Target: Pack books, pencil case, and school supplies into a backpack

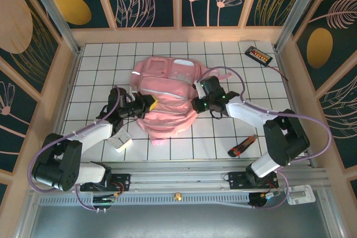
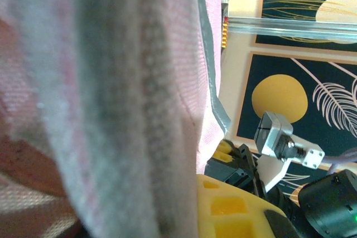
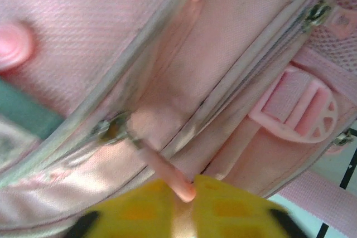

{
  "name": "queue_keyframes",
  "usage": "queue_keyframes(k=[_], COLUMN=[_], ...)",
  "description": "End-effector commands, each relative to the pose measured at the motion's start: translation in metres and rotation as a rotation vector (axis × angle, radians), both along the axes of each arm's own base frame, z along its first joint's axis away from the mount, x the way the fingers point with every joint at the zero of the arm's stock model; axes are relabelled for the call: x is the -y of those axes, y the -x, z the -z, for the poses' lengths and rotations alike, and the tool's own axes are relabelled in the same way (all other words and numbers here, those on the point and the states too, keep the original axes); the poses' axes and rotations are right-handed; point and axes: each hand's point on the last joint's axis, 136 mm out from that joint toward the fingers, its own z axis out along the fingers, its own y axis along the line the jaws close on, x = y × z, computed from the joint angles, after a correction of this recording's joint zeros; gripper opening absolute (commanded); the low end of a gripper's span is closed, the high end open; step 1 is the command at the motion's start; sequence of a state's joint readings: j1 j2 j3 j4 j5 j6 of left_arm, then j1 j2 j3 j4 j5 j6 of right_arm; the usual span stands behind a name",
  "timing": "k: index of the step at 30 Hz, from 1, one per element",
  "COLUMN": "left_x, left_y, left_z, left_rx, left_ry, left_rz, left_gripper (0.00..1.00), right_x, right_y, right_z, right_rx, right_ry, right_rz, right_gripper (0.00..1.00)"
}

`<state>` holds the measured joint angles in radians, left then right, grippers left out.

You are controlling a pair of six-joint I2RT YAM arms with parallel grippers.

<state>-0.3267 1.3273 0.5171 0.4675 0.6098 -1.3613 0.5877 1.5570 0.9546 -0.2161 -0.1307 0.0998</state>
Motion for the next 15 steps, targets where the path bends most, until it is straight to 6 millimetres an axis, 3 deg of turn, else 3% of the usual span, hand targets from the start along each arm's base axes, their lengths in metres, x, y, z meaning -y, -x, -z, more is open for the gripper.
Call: queue_keyframes(k=[1,3,4,7,9,11,13,15], left_x=[0.006,0.003,-0.002,-0.029,-0.048,-0.072,-0.098,-0.119], left_y=[0.000,-0.001,-0.001,-0.001,0.000,0.001,0.002,0.004], left_z=[-0.033,-0.039,-0.042,-0.045,-0.049,-0.058,-0.062,-0.069], left_rx=[0.133,0.171,0.196,0.288,0.352,0.423,0.459,0.508], left_ry=[0.043,-0.026,-0.083,-0.297,-0.396,-0.484,-0.569,-0.652], left_rz=[0.068,0.071,0.062,-0.012,-0.084,-0.192,-0.311,-0.394], left_gripper=[0.15,0.64,0.98,0.99,0.99,0.99,0.99,0.99], right_x=[0.010,0.019,0.030,0.056,0.084,0.117,0.143,0.158], right_y=[-0.020,-0.021,-0.024,-0.026,-0.029,-0.031,-0.030,-0.029], right_z=[-0.022,-0.039,-0.051,-0.093,-0.118,-0.138,-0.150,-0.152], right_rx=[0.037,0.066,0.088,0.199,0.303,0.436,0.549,0.626], right_ry=[-0.038,-0.068,-0.091,-0.160,-0.187,-0.174,-0.144,-0.096], right_rz=[0.098,0.142,0.180,0.284,0.392,0.479,0.548,0.545], right_gripper=[0.56,0.73,0.77,0.80,0.88,0.89,0.98,0.99])
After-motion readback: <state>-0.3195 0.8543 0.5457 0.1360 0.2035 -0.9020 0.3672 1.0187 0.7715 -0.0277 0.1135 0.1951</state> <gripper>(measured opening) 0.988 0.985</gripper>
